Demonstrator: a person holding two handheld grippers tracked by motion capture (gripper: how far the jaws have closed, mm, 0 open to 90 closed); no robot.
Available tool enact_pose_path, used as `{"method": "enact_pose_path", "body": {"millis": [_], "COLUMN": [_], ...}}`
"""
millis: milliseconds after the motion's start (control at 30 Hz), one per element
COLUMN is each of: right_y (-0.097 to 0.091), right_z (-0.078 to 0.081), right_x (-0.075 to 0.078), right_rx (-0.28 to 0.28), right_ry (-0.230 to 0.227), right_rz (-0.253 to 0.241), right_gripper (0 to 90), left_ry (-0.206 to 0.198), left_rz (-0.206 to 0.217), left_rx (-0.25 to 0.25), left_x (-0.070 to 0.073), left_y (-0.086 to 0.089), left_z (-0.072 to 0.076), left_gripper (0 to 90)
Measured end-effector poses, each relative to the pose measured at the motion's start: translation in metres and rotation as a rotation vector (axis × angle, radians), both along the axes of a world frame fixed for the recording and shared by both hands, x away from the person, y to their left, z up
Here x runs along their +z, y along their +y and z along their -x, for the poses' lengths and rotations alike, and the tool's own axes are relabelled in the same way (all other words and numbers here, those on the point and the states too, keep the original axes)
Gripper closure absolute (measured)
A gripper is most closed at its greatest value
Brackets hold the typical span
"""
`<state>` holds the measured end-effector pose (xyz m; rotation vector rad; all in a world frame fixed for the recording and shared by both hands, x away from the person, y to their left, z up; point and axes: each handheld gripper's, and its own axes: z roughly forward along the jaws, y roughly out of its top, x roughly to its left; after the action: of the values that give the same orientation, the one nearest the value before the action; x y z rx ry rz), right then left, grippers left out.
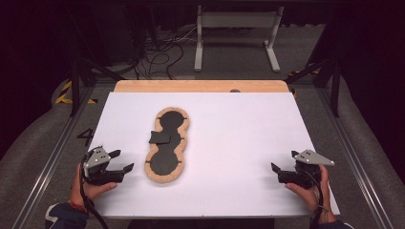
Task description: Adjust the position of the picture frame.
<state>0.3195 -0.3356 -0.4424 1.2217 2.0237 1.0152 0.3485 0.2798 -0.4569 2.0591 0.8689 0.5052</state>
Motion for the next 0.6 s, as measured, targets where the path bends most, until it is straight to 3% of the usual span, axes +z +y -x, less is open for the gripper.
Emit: {"method": "enact_pose_path", "body": {"millis": [67, 133, 167, 233, 300, 467, 600], "right_y": [0.000, 0.000, 0.001, 0.002, 0.005, 0.015, 0.024], "right_z": [-0.001, 0.000, 0.000, 0.000, -0.001, -0.008, -0.009], "right_x": [0.000, 0.000, 0.002, 0.004, 0.004, 0.005, 0.007], "right_rx": [-0.005, -0.011, -0.027, -0.028, -0.029, -0.014, 0.033], "right_ry": [0.005, -0.002, -0.014, -0.024, -0.024, -0.013, 0.003], "right_rz": [-0.001, -0.002, 0.000, -0.018, -0.007, -0.029, -0.032], "right_gripper": [11.2, 11.2, 12.0, 14.0, 19.3, 35.7, 52.7], "left_ry": [0.002, 0.011, 0.014, 0.017, 0.019, 0.058, 0.087], "left_rz": [-0.015, -0.034, -0.044, -0.051, -0.061, -0.072, -0.103], "left_rx": [-0.028, -0.029, -0.034, -0.055, -0.064, -0.081, -0.114], "left_x": [0.001, 0.002, 0.001, 0.001, 0.000, -0.006, -0.010], "left_y": [-0.002, -0.004, -0.006, -0.010, -0.013, -0.019, -0.030], "left_z": [-0.002, -0.003, -0.004, -0.008, -0.012, -0.024, -0.030], "left_gripper": [45.8, 49.9, 59.3, 66.0, 73.6, 82.8, 86.1]}}
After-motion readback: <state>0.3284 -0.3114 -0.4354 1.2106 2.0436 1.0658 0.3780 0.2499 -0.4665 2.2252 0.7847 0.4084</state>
